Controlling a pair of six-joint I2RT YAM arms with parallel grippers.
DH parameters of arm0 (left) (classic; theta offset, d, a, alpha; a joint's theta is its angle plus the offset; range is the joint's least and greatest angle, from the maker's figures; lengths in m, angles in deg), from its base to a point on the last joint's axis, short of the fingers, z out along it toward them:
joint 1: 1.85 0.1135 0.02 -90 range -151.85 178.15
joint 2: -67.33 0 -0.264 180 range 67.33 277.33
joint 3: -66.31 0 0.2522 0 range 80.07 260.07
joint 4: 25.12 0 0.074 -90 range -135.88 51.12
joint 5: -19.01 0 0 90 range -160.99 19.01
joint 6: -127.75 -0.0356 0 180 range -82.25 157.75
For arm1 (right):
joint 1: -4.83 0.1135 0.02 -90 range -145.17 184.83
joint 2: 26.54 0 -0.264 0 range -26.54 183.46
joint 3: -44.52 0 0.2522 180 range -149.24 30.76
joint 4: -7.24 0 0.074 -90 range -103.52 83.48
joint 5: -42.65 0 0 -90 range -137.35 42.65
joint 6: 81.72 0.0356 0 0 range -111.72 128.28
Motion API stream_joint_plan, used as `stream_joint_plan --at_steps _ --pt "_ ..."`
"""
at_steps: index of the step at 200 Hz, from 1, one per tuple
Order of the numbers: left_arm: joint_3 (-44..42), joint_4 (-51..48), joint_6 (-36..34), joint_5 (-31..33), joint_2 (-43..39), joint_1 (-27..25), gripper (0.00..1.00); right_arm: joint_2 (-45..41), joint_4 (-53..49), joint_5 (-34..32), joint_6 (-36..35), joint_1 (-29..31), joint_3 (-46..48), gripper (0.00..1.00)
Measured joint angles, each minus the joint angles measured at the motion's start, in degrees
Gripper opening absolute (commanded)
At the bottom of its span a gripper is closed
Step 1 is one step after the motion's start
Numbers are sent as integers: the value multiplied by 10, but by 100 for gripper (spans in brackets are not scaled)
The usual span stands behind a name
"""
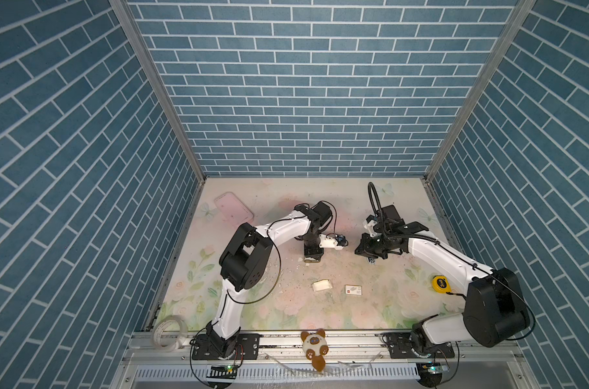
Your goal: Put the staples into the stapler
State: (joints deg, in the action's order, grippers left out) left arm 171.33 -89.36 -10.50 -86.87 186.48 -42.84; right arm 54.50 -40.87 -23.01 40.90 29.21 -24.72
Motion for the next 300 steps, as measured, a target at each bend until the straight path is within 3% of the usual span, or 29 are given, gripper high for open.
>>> stream_joint_plan --at_steps 178,257,300 --pt "50 -47 5 38 35 -17 0 -60 -9 0 -6 -26 38 11" --pt "50 -49 9 44 32 -20 16 -67 -8 -1 -12 -33 38 11" --pt "47 -49 11 47 25 -21 32 -67 -8 -2 -14 -36 39 12"
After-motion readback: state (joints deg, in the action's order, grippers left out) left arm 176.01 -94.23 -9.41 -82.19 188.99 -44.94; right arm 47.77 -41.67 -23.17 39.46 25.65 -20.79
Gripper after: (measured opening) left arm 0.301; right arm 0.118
